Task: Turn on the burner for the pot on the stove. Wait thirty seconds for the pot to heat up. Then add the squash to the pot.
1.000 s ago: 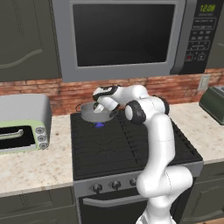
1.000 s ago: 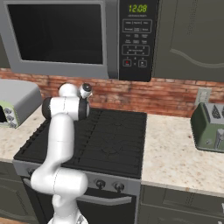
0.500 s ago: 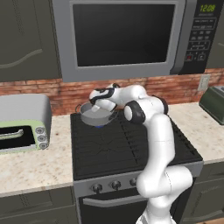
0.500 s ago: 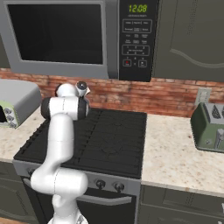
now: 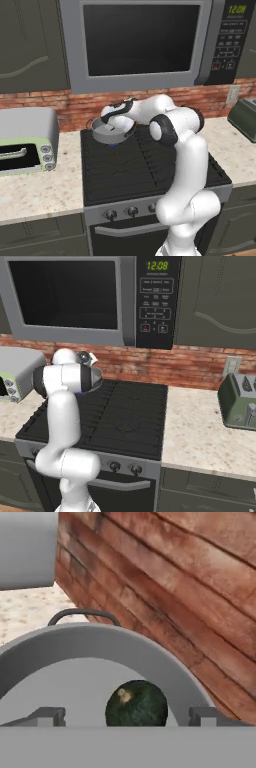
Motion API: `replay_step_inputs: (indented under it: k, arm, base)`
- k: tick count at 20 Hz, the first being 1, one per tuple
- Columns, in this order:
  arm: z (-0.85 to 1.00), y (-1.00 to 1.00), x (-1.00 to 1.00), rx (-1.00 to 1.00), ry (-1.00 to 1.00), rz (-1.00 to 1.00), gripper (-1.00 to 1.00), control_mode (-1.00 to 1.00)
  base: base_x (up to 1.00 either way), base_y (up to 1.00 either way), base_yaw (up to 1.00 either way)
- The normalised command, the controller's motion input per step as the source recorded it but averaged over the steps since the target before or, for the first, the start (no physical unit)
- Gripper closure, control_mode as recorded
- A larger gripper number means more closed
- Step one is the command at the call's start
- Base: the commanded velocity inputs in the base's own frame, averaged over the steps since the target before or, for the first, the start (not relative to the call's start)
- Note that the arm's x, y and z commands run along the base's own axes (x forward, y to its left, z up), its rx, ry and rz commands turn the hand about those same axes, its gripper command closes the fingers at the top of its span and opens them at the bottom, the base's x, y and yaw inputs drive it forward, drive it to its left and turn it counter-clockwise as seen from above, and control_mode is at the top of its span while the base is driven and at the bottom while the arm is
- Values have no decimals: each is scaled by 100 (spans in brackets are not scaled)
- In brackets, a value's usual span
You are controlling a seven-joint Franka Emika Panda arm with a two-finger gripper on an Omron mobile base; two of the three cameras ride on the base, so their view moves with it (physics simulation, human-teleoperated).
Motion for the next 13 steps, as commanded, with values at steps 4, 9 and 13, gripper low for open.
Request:
replay_step_inputs:
  k: [4, 9, 13]
  arm:
    - [-2, -27, -82, 1, 0, -7, -100, -100]
    - [10, -42, -79, 0, -26, -10, -100, -100]
    - [29, -53, -66, 6, -53, -8, -100, -100]
  base:
    - [0, 0, 0]
    - [0, 0, 0]
    - [0, 0, 0]
